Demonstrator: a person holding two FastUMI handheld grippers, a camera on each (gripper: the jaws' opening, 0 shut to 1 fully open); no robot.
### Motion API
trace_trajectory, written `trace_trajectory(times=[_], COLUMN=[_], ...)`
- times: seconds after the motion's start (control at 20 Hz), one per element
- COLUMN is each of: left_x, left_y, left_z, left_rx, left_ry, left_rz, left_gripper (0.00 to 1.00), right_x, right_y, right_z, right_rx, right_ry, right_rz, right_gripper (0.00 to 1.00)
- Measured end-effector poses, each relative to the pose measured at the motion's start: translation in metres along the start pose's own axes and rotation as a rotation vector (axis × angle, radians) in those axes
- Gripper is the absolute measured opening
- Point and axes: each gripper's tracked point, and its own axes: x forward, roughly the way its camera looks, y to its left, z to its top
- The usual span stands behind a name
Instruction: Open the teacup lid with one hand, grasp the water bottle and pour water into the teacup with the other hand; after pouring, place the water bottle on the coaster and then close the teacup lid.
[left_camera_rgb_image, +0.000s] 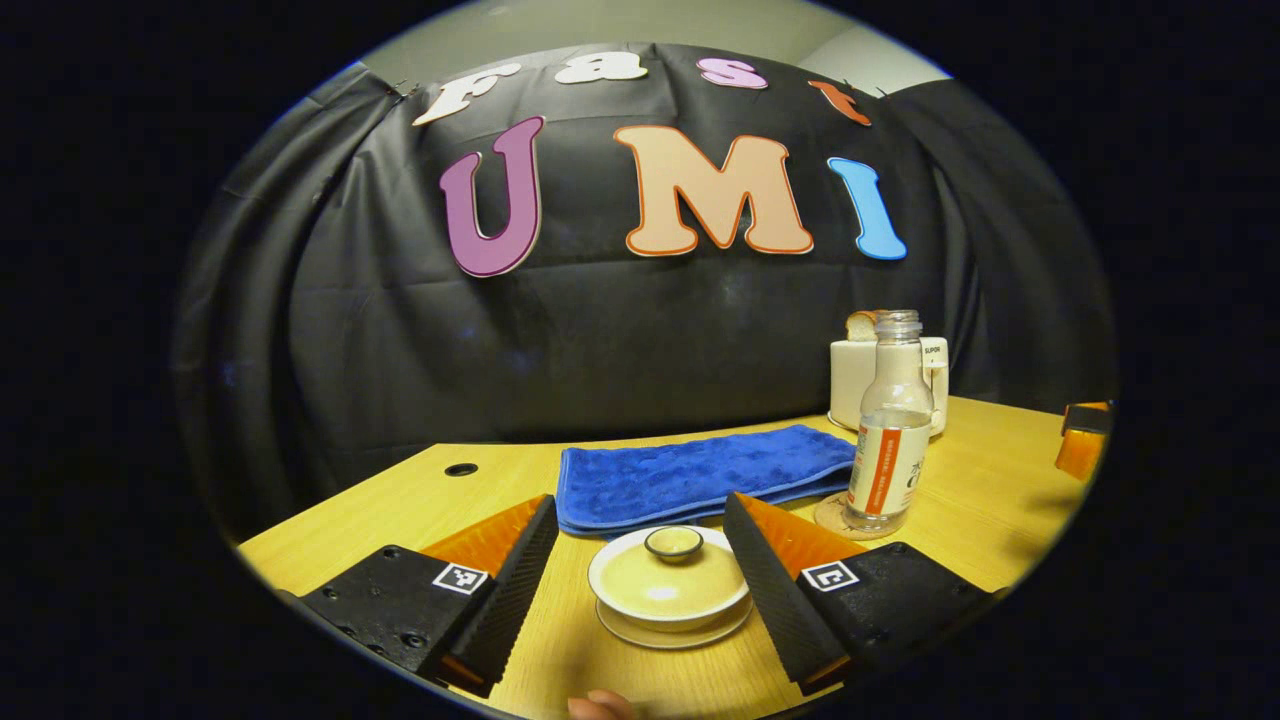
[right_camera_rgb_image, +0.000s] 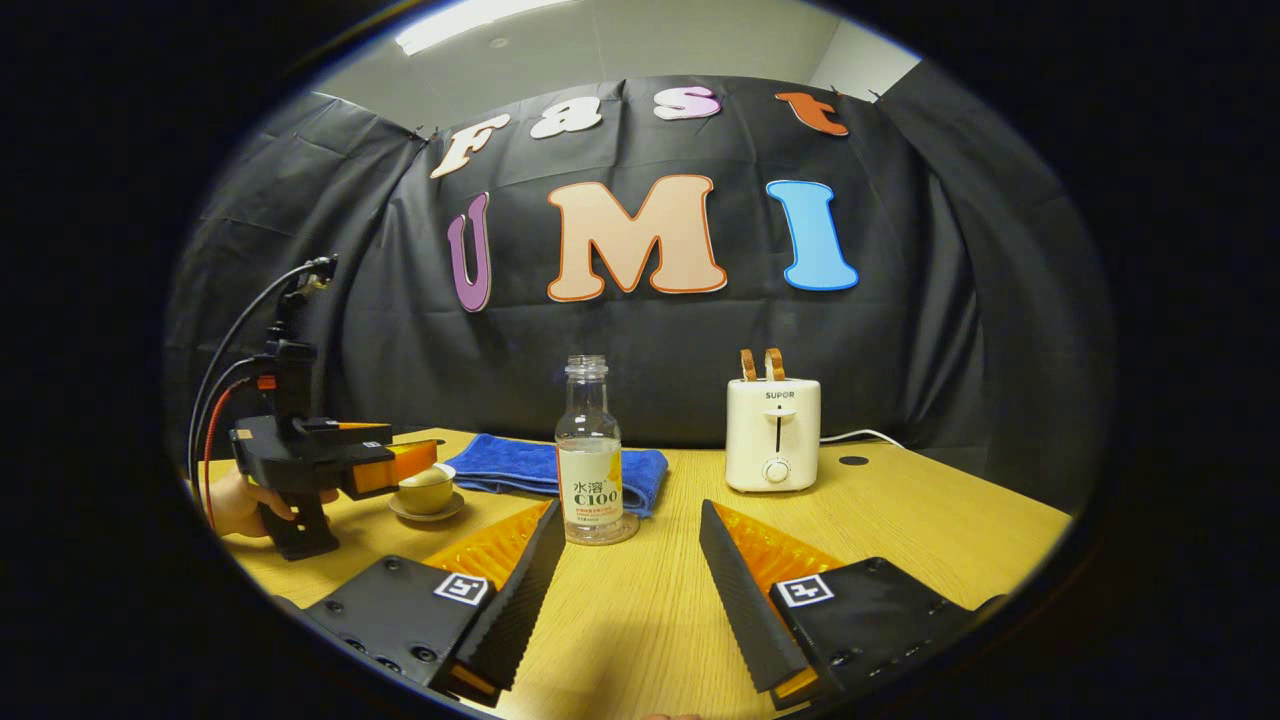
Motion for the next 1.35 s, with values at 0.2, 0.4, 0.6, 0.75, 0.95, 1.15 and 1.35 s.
trace_trajectory(times=[0.2,0.4,0.6,0.75,0.95,1.15,1.35], left_x=[-0.042,-0.083,-0.12,-0.144,-0.161,-0.164,-0.167], left_y=[0.001,-0.001,-0.009,-0.021,-0.042,-0.037,-0.039], left_z=[0.004,0.003,0.002,0.001,-0.01,-0.001,0.001], left_rx=[-0.033,-0.044,-0.044,-0.041,0.007,-0.031,-0.032], left_ry=[-0.043,-0.044,-0.046,-0.048,0.012,-0.038,-0.052], left_rz=[0.02,0.032,0.05,0.043,0.0,0.011,0.01], left_gripper=[1.0,0.96,0.97,0.96,0.96,0.96,0.95], right_x=[-0.007,-0.025,-0.046,-0.06,-0.074,-0.076,-0.077], right_y=[0.001,0.007,0.013,0.015,0.015,0.016,0.016], right_z=[0.0,0.001,0.002,0.003,0.003,0.002,0.003], right_rx=[-0.001,-0.001,0.0,0.0,0.001,0.003,0.001], right_ry=[0.002,0.003,0.001,0.002,0.002,0.005,0.004], right_rz=[-0.003,0.004,0.012,0.017,0.013,0.006,0.004], right_gripper=[0.88,0.88,0.88,0.88,0.88,0.92,0.88])
